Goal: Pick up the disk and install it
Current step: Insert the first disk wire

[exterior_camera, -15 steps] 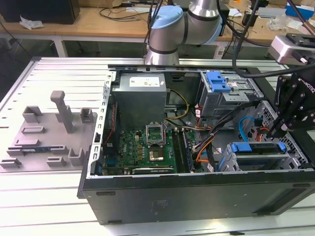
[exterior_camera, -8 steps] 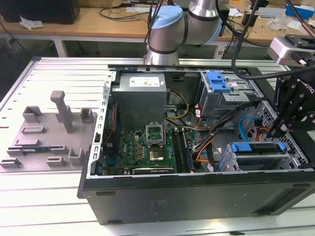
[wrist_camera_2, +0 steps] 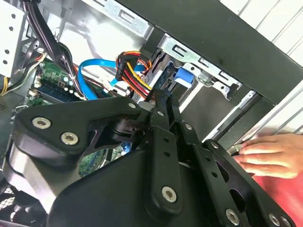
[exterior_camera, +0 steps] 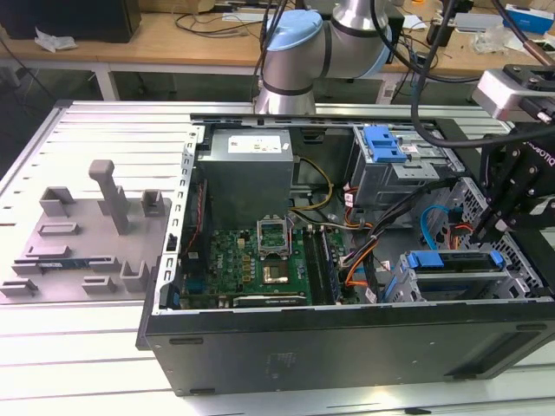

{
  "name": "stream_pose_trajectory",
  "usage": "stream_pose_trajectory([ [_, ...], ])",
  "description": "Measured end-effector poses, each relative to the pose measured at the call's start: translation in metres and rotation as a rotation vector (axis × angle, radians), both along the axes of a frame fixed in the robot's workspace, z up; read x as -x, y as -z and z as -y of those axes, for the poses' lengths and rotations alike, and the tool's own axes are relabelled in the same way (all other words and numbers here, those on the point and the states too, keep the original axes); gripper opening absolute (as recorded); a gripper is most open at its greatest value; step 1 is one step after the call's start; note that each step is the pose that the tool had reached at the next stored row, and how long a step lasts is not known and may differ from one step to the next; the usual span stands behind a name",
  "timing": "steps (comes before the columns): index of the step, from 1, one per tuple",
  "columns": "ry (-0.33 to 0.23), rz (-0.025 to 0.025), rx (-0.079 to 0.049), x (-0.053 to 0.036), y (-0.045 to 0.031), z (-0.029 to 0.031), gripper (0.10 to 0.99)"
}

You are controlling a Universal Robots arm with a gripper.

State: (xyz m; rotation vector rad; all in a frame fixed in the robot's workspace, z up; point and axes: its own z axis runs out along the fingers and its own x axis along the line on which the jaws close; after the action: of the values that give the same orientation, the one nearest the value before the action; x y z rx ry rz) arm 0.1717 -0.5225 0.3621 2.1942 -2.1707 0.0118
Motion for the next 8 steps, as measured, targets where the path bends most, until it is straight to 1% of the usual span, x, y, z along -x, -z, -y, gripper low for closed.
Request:
stream_pose_trajectory([
  [2, 0.01, 0.0001, 0.0, 0.0002, 0.0, -0.0012, 0.165],
  [3, 0.026, 0.0001, 0.0, 0.0002, 0.0001, -0.0013, 0.165],
  [6, 0.054, 0.0001, 0.0, 0.0002, 0.0001, -0.0021, 0.165],
  [8, 0.06, 0.0001, 0.0, 0.0002, 0.0, -0.0022, 0.165],
])
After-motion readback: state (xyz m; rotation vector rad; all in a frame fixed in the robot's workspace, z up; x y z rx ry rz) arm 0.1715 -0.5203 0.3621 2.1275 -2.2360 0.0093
